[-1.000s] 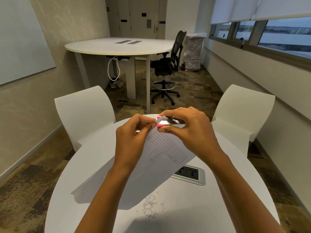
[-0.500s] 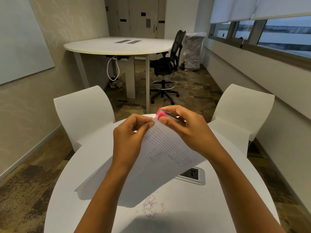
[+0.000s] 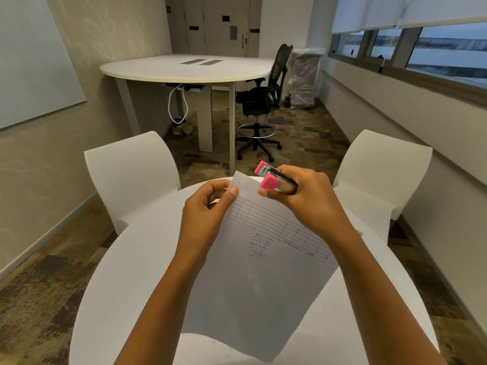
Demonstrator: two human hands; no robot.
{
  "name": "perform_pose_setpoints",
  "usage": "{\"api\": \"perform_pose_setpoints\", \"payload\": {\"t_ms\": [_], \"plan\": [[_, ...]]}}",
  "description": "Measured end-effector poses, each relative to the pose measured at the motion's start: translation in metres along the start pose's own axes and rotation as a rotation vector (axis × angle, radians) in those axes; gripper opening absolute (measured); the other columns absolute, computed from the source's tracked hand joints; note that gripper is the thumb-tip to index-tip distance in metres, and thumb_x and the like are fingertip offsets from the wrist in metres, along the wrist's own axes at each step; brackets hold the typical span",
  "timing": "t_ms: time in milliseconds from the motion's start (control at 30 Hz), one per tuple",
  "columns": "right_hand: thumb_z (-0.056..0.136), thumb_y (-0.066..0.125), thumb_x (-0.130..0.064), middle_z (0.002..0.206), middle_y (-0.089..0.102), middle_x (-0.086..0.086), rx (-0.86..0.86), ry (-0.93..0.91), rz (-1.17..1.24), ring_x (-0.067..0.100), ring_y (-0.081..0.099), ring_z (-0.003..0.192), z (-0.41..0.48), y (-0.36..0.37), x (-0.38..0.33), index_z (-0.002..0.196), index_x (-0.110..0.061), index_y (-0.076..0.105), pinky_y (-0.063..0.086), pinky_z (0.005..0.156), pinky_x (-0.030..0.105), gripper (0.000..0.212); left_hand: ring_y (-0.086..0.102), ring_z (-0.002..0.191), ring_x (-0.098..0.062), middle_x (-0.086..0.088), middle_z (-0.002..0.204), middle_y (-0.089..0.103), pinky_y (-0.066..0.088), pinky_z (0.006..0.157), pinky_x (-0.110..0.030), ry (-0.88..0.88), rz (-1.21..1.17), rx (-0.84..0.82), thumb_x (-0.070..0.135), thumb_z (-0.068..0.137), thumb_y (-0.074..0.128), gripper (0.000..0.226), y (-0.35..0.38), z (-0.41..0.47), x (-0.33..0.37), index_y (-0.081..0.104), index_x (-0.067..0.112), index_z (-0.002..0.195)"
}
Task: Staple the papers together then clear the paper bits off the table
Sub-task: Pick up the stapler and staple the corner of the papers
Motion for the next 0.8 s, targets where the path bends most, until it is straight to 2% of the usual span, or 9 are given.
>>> {"api": "perform_pose_setpoints", "payload": {"t_ms": [133,233,333,433,567,700,800], "plan": [[0.078,0.069,-0.04,0.07,0.053,-0.025,-0.065,0.036,0.06,0.003,0.055,0.062,0.005,0.004,0.005,0.082,-0.033,0.056,0.035,0.053,0.01,0.016,0.066,0.082,0.0,0.014,0.094,0.068,0.048,0.053,-0.007,0.034,0.033,-0.007,0.049,0.075,0.056,0.024,0.002,0.003,-0.003,0.062,0.035,0.094],[0.077,0.067,-0.046,0.077,0.055,-0.027,-0.155,0.148,0.187,0.004,0.058,0.069,0.008,0.008,0.014,0.08,-0.041,0.052,0.036,0.054,0.009,0.016,0.067,0.08,-0.011,0.012,0.095,0.068,0.049,0.056,-0.011,0.022,0.067,0.042,0.047,0.079,0.057,0.02,0.003,0.006,-0.012,0.062,0.035,0.095],[0.069,0.055,-0.064,0.088,0.06,-0.019,-0.2,0.307,0.397,0.007,0.058,0.074,0.01,0.011,0.03,0.085,-0.044,0.051,0.039,0.058,0.015,0.027,0.065,0.083,-0.013,0.012,0.097,0.068,0.046,0.058,-0.01,-0.006,0.084,0.099,0.043,0.084,0.057,0.019,0.001,0.008,-0.024,0.062,0.033,0.099],[0.073,0.042,-0.069,0.097,0.063,-0.009,-0.16,0.419,0.516,0.01,0.053,0.073,0.013,0.015,0.053,0.092,-0.039,0.054,0.043,0.062,0.02,0.037,0.064,0.084,-0.013,0.01,0.099,0.067,0.043,0.06,-0.012,-0.021,0.097,0.159,0.044,0.085,0.056,0.024,-0.006,0.013,-0.034,0.062,0.029,0.103],[0.09,0.035,-0.057,0.091,0.061,-0.011,-0.095,0.562,0.554,0.012,0.053,0.077,0.013,0.027,0.092,0.103,-0.026,0.059,0.044,0.063,0.021,0.041,0.062,0.084,-0.013,0.008,0.099,0.066,0.042,0.06,-0.014,-0.042,0.107,0.195,0.044,0.086,0.056,0.026,-0.01,0.019,-0.046,0.063,0.027,0.104],[0.095,0.04,-0.045,0.106,0.061,-0.004,-0.102,0.683,0.659,0.015,0.052,0.085,0.009,0.047,0.133,0.106,-0.019,0.061,0.043,0.071,0.027,0.035,0.062,0.084,-0.012,0.009,0.098,0.066,0.042,0.059,-0.014,-0.076,0.094,0.199,0.043,0.086,0.055,0.024,-0.009,0.025,-0.054,0.062,0.027,0.103],[0.097,0.042,-0.036,0.114,0.058,0.002,-0.114,0.745,0.658,0.014,0.051,0.085,0.002,0.066,0.164,0.118,-0.009,0.057,0.043,0.071,0.027,0.038,0.06,0.084,-0.011,0.011,0.096,0.065,0.042,0.06,-0.016,-0.107,0.058,0.21,0.043,0.086,0.055,0.022,-0.009,0.029,-0.057,0.062,0.029,0.102]]}}
Point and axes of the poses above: each hand's wrist, its own z-axis towards the middle knuckle, its own y-axis out of the palm, x = y × z, the point moved 1 cm from there along z, towards the middle knuckle
